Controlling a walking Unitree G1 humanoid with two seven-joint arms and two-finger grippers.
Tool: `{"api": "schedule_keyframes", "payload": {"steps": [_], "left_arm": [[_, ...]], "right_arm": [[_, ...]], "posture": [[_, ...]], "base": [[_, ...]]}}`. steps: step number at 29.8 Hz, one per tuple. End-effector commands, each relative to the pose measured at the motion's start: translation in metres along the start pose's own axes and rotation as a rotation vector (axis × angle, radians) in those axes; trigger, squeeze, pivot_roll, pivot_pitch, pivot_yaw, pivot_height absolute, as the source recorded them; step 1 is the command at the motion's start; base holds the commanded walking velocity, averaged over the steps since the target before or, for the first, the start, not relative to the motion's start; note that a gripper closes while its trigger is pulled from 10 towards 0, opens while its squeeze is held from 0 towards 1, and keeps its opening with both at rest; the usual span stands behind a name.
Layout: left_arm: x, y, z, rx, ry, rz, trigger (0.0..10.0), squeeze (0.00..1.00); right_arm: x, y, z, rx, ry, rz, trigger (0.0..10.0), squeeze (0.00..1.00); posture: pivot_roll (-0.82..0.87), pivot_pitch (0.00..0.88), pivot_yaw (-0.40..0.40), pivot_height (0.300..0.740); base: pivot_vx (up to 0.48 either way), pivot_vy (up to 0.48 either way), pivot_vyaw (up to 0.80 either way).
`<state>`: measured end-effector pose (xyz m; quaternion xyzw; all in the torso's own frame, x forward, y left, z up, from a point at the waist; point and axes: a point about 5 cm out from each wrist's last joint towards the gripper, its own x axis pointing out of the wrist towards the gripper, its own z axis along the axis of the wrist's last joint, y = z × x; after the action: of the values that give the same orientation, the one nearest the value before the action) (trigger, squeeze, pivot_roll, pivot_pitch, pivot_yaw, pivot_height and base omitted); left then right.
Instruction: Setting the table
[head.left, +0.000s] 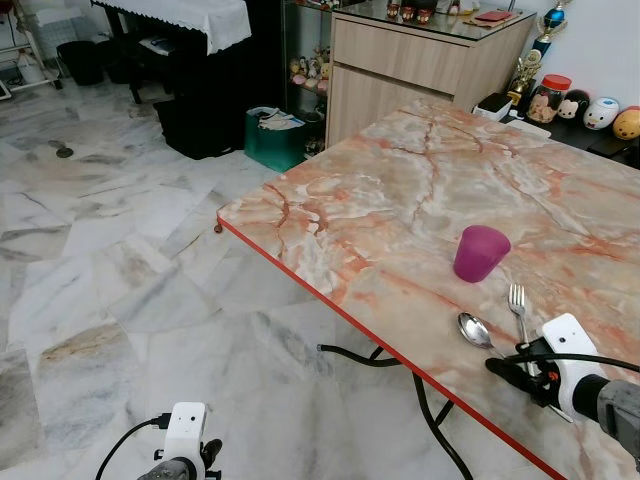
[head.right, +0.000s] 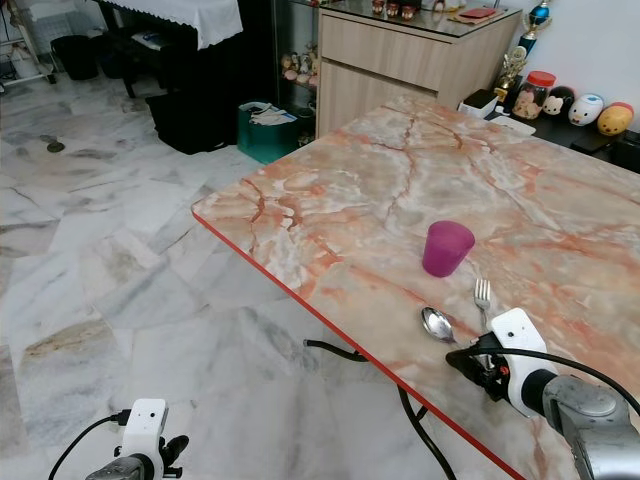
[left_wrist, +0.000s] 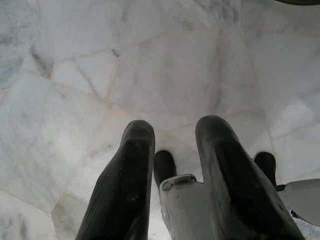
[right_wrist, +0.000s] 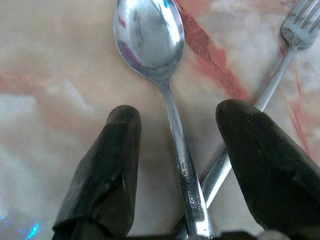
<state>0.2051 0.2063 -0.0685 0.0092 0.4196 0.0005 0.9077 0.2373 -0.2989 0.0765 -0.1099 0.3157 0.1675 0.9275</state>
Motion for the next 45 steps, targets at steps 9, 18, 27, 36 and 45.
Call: {"api": "schedule_keyframes", "payload": {"steps": [9, 18, 27, 36, 45], "left_arm": [[-0.004, 0.013, -0.012, -0.002, 0.049, 0.018, 10.0, 0.00], [-0.003, 0.009, -0.011, -0.001, 0.049, 0.011, 10.0, 0.00], [-0.003, 0.006, -0.009, 0.008, 0.046, -0.008, 10.0, 0.00], [-0.005, 0.019, -0.010, 0.008, 0.052, 0.006, 10.0, 0.00], [-0.008, 0.023, -0.020, 0.005, 0.081, 0.010, 10.0, 0.00]], "right_arm": [[0.006, 0.005, 0.004, -0.017, -0.015, 0.026, 0.0, 0.00], [0.009, 0.005, 0.004, -0.019, -0.005, 0.021, 10.0, 0.00], [0.009, -0.002, -0.003, -0.006, 0.041, -0.037, 10.0, 0.00], [0.013, 0.000, -0.003, 0.005, 0.034, -0.027, 5.2, 0.00], [0.014, 0.003, -0.003, 0.008, 0.028, -0.007, 0.0, 0.00]], "posture": [[0.01, 0.000, -0.011, 0.727], [0.02, 0.000, -0.006, 0.727], [0.02, 0.000, -0.004, 0.727], [0.02, 0.000, -0.001, 0.727], [0.02, 0.000, 0.001, 0.727]], "base": [[0.000, 0.000, 0.00], [0.000, 0.000, 0.00], [0.000, 0.000, 0.00], [0.000, 0.000, 0.00], [0.000, 0.000, 0.00]]}}
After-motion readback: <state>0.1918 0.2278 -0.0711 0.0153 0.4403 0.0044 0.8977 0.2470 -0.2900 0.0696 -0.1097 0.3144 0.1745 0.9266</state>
